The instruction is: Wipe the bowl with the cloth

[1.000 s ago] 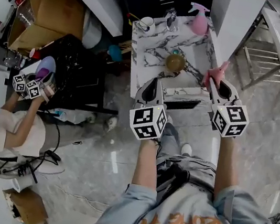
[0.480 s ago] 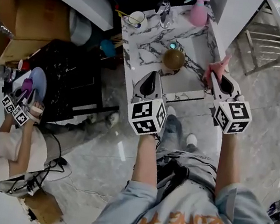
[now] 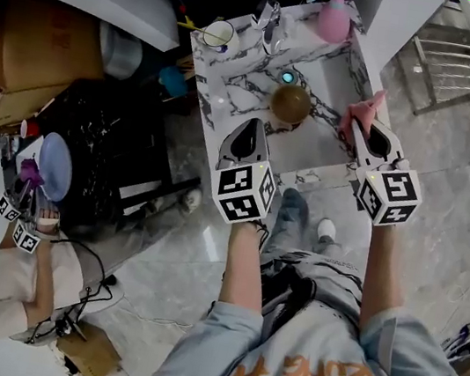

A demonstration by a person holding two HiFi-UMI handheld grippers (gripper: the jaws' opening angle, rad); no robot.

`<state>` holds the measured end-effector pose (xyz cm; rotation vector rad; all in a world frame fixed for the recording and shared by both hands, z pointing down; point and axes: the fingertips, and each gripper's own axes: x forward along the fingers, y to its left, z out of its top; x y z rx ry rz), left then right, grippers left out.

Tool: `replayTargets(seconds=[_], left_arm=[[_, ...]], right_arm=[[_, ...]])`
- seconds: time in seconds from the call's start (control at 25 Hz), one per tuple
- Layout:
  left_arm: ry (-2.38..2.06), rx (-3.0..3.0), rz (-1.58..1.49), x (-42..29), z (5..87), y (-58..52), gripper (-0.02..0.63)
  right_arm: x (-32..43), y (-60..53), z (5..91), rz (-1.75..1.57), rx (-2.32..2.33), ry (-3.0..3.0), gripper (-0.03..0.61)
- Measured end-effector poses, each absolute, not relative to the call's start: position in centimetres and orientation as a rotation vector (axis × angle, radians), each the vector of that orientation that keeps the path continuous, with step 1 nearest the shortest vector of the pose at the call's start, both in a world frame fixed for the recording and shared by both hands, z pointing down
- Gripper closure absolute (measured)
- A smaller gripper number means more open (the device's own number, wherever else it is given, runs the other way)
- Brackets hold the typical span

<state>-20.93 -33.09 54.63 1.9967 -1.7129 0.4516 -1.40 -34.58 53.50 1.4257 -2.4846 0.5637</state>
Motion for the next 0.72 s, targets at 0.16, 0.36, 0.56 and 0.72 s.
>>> replayTargets(seconds=[0.16,0.36,0.56,0.72], left_arm=[[-1.646,1.985,0.499,-20.6,56.5,-34.9,0.591],[-1.536,1.95,0.57,-20.6,59.7,-36.2,0.591],[-1.446,1.936,0.613,-20.3,62.7,-37.9,0.589],[-1.378,1.921,0.636,-20.3,65.0,-39.1,0.589]], right_arm=[[-1.3,-35.6,54.1,0.571,1.447,-2.467,0.529],[-0.8,-36.4,55.0,0.588,1.498,-2.422,0.529],[-0.8,-37.1,56.0,0.599,1.531,-2.376,0.529],[-1.5,-37.5,56.8,0.617,1.538,-2.339,0.529]])
